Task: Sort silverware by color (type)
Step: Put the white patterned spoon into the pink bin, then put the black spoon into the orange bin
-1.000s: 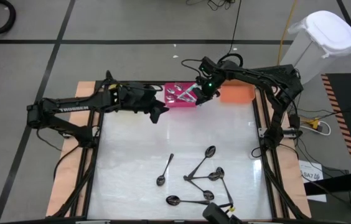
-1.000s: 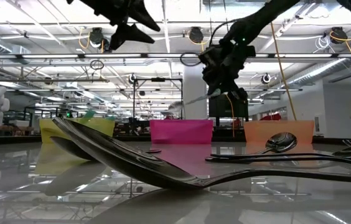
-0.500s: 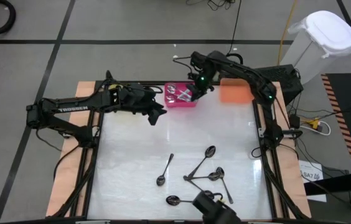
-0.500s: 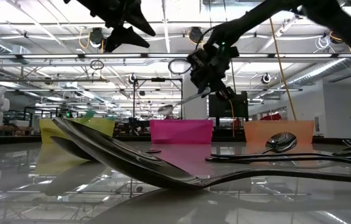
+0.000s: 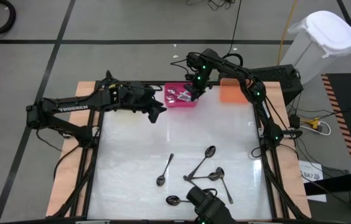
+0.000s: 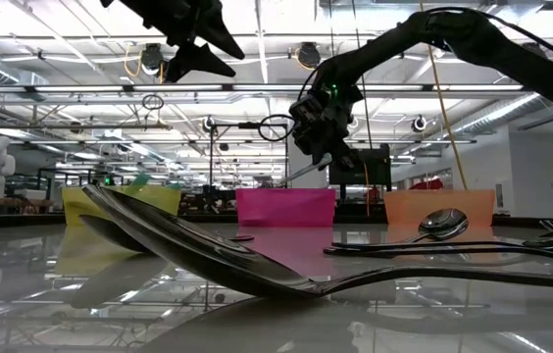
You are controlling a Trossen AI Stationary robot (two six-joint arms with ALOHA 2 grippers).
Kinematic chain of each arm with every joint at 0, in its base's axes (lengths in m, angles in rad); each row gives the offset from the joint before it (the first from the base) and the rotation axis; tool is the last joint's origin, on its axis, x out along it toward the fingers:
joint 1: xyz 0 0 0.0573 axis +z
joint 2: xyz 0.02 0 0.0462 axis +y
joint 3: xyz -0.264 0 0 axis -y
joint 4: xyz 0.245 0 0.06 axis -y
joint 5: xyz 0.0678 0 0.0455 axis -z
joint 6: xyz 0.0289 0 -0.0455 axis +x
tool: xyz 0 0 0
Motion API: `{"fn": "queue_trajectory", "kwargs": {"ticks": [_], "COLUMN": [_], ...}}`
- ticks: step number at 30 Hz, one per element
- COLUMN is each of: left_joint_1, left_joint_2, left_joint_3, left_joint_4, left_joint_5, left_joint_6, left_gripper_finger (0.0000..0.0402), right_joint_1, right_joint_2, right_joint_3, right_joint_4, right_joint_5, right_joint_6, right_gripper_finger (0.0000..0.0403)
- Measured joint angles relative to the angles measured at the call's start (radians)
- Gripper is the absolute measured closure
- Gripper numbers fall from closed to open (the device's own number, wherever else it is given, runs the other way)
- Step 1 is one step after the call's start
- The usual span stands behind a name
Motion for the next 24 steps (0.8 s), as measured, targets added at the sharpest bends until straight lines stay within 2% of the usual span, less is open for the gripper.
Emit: {"fn": "queue_trajectory", "kwargs": {"ticks": [3,6,12,15,20,24], "left_joint_1": [0.014,0.026,0.039,0.039,0.023,0.003], "left_joint_2": [0.000,0.000,0.000,0.000,0.000,0.000], "left_joint_3": [0.000,0.000,0.000,0.000,0.000,0.000], "left_joint_4": [0.000,0.007,0.008,0.008,0.008,0.005], "left_joint_5": [-0.001,-0.001,-0.001,-0.001,-0.001,-0.001], "left_joint_6": [0.000,0.000,0.000,-0.005,-0.018,-0.021], "left_gripper_finger": [0.0232,0.0232,0.0232,0.0232,0.0232,0.0232], "right_joint_1": [0.000,-0.002,-0.003,-0.001,0.001,0.003], "right_joint_2": [0.002,0.002,0.001,0.001,-0.011,-0.057], "right_joint_3": [0.000,0.000,0.000,0.000,-0.001,-0.001], "right_joint_4": [0.006,0.014,0.051,0.061,0.070,0.121], "right_joint_5": [0.051,0.059,0.165,0.230,0.268,0.338], "right_joint_6": [-0.005,-0.006,-0.019,-0.026,-0.035,-0.025], "right_gripper_finger": [0.0341,0.0330,0.0305,0.0291,0.0270,0.0255]}}
